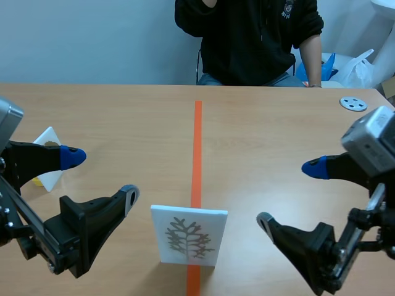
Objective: Sort the leaf by its shape. The table is split by an orange tape line. A compound leaf with several leaflets goes to the left side, a simple leaf with one blade goes to the right side. Return to the home posture when a red brick is placed on the table.
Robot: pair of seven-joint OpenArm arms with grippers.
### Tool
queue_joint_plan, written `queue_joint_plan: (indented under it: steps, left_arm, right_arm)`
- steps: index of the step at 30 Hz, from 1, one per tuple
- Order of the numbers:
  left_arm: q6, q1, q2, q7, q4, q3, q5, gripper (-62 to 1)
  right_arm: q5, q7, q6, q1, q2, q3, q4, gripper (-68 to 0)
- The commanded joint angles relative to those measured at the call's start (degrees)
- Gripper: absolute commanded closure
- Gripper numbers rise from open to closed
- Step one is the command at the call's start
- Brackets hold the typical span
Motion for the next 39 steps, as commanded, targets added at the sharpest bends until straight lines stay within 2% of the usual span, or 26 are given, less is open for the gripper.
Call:
queue_joint_plan:
  steps: [1,7,10,13,18,25,31,34,35,39]
  left_arm:
    - [0.0,-0.3,0.0,-0.6,1.3,-0.2,-0.5,-62.3]
    - [0.1,-0.3,0.0,-0.5,1.3,-0.2,0.1,-62.3]
    - [0.1,-0.3,0.0,-0.5,1.3,-0.2,0.1,-62.3]
    - [0.1,-0.3,0.1,-0.6,1.3,-0.2,0.1,-62.3]
    - [0.1,-0.3,0.2,-0.6,1.4,-0.2,0.1,-62.3]
    - [0.1,-0.3,0.2,-0.6,1.4,-0.2,0.1,-62.3]
    - [0.1,-0.3,0.2,-0.6,1.4,-0.2,0.1,-62.3]
    - [0.1,-0.7,0.2,-0.6,1.4,-0.2,0.1,-62.3]
    - [0.1,-0.7,0.2,-0.6,1.4,-0.2,0.1,-62.3]
    - [0.1,-1.0,0.2,-0.6,1.4,-0.2,0.1,-62.3]
  right_arm:
    - [-0.4,1.6,-0.1,1.8,0.4,-1.3,-1.3,-67.9]
    - [-3.8,5.2,-0.3,7.2,-0.1,-8.7,-6.8,-67.9]
    - [-7.3,7.2,-1.6,9.7,-0.2,-12.3,-9.6,-67.9]
    - [-9.9,9.4,-1.6,11.8,-1.7,-14.6,-12.4,-67.9]
    - [-11.8,11.7,-1.6,15.2,-4.7,-18.4,-17.2,-67.9]
    - [-15.0,12.9,-1.6,18.4,-7.8,-23.7,-21.6,-67.3]
    - [-15.7,13.3,-1.8,18.5,-7.8,-24.2,-21.6,-45.5]
    - [-15.8,13.3,-1.8,18.5,-7.8,-24.2,-21.6,-28.8]
    - [-15.8,13.3,-1.8,18.5,-7.8,-24.2,-21.6,-25.8]
    - [-15.8,13.3,-2.0,18.5,-7.8,-24.2,-21.6,-20.7]
